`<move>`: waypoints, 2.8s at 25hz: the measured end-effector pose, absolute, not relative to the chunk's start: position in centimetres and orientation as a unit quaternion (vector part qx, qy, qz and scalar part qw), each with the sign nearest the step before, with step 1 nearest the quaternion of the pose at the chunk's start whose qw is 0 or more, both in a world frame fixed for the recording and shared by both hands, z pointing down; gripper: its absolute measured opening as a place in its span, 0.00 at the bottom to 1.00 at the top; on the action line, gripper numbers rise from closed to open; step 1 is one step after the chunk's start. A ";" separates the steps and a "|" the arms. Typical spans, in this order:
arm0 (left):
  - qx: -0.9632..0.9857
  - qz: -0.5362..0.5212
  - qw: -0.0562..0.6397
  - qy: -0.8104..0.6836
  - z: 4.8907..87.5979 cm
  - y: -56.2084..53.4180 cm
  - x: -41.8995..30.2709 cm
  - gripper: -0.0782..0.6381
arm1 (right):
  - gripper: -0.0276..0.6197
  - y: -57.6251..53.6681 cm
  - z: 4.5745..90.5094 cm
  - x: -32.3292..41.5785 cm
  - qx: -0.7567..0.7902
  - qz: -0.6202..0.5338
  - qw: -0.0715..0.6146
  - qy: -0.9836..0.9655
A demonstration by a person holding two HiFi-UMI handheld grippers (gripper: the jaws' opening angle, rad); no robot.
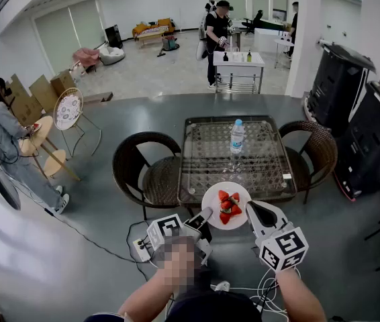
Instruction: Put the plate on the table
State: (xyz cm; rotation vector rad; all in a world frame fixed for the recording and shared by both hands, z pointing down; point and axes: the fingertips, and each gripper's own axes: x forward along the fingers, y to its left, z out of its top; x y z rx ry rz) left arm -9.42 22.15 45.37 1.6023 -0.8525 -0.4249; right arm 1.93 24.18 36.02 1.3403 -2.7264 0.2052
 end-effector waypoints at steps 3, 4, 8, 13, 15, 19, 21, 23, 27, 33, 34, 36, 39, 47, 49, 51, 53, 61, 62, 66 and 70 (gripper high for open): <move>0.691 -0.183 0.596 -0.366 45.4 22.3 -9.2 0.13 | 0.05 24.3 36.1 2.1 0.439 0.067 0.048 -0.894; 0.691 -0.183 0.596 -0.366 45.5 22.3 -9.2 0.13 | 0.05 24.3 36.1 2.1 0.439 0.067 0.048 -0.895; 0.689 -0.183 0.598 -0.365 45.7 22.2 -9.1 0.13 | 0.05 24.3 36.1 2.0 0.434 0.069 0.044 -0.897; 0.691 -0.183 0.596 -0.366 45.8 22.4 -8.7 0.13 | 0.05 24.5 36.2 2.3 0.433 0.067 0.046 -0.898; 0.690 -0.183 0.596 -0.367 45.7 22.4 -8.7 0.13 | 0.05 24.4 36.1 2.4 0.433 0.068 0.045 -0.898; 0.691 -0.184 0.594 -0.369 45.6 22.2 -8.8 0.13 | 0.05 24.3 35.9 2.5 0.432 0.066 0.042 -0.898; 0.692 -0.184 0.592 -0.371 45.6 22.2 -8.5 0.13 | 0.05 24.3 35.9 2.9 0.432 0.066 0.041 -0.899; 0.692 -0.183 0.591 -0.373 45.5 22.2 -8.2 0.13 | 0.05 24.3 35.8 3.3 0.432 0.066 0.039 -0.899; 0.693 -0.183 0.588 -0.374 45.5 22.6 -8.0 0.13 | 0.05 24.5 35.9 3.7 0.432 0.066 0.035 -0.899; 0.691 -0.184 0.589 -0.378 45.7 22.4 -7.4 0.13 | 0.05 24.3 36.0 4.9 0.433 0.069 0.032 -0.898; 0.690 -0.184 0.589 -0.378 45.7 22.3 -7.3 0.13 | 0.05 24.2 36.0 5.1 0.434 0.069 0.032 -0.898; 0.690 -0.183 0.589 -0.378 45.7 21.9 -7.1 0.13 | 0.05 23.9 36.0 5.5 0.436 0.070 0.031 -0.897; 0.691 -0.182 0.589 -0.377 45.8 21.1 -7.1 0.13 | 0.05 23.3 36.1 5.6 0.438 0.070 0.030 -0.896; 0.692 -0.180 0.592 -0.372 46.5 17.4 -6.9 0.13 | 0.05 19.9 36.8 6.1 0.445 0.071 0.037 -0.892; 0.693 -0.178 0.591 -0.372 46.7 16.1 -7.1 0.13 | 0.05 18.7 37.0 5.9 0.445 0.070 0.039 -0.892; 0.693 -0.176 0.592 -0.372 47.1 14.7 -7.5 0.13 | 0.05 17.3 37.3 5.6 0.447 0.071 0.040 -0.891; 0.692 -0.174 0.594 -0.371 47.6 13.1 -7.8 0.13 | 0.05 15.6 37.8 5.3 0.450 0.075 0.040 -0.889; 0.692 -0.165 0.601 -0.365 48.3 4.9 -9.0 0.13 | 0.05 7.5 38.0 4.0 0.457 0.080 0.049 -0.885; 0.692 -0.164 0.601 -0.363 48.2 3.9 -9.2 0.13 | 0.05 6.5 37.9 3.9 0.459 0.079 0.049 -0.883; 0.700 -0.161 0.598 -0.355 47.7 -0.3 -10.0 0.13 | 0.05 2.6 37.2 3.1 0.469 0.074 0.051 -0.878; 0.705 -0.153 0.597 -0.351 47.5 -4.1 -10.9 0.13 | 0.05 -0.9 36.6 2.2 0.478 0.071 0.054 -0.874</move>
